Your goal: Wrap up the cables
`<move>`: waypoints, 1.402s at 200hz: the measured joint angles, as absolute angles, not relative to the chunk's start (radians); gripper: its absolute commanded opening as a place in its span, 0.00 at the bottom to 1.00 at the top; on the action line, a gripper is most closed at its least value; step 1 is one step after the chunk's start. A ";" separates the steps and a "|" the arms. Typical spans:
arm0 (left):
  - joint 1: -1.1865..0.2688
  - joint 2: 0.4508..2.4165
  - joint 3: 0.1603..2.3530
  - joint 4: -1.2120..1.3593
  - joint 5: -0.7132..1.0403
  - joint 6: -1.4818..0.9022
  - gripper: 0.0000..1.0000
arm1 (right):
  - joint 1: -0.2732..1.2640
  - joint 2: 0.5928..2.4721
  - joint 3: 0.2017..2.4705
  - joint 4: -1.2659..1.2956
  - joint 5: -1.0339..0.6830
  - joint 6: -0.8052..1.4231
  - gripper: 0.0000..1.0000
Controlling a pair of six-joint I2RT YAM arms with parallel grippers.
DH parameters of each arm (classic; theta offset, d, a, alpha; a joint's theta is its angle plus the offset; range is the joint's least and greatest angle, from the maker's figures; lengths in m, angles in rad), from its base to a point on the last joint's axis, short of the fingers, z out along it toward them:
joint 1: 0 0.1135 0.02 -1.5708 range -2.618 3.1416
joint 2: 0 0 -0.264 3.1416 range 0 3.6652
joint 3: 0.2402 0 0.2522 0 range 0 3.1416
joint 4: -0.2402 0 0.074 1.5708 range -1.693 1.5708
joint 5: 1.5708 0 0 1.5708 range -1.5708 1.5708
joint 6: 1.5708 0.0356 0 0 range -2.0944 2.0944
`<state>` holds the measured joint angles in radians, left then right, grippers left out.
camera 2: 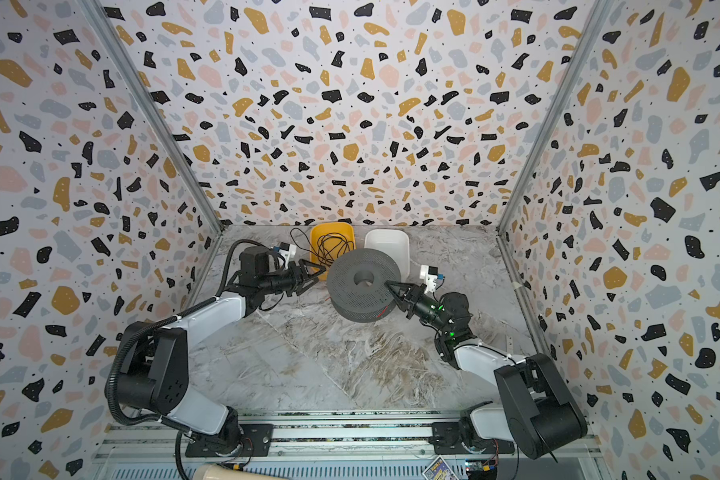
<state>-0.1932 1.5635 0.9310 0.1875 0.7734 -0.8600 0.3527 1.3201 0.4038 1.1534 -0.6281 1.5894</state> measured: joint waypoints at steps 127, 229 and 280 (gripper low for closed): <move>-0.172 1.364 1.008 -0.076 0.688 -0.718 0.75 | 0.352 1.348 0.224 1.303 -0.684 1.512 0.00; -0.172 1.304 1.065 -0.160 0.673 -0.704 0.78 | 0.374 1.686 0.218 1.515 -0.692 1.474 0.00; -0.172 1.304 1.065 -0.179 0.673 -0.687 0.79 | 0.374 1.866 0.287 1.565 -0.700 1.477 0.00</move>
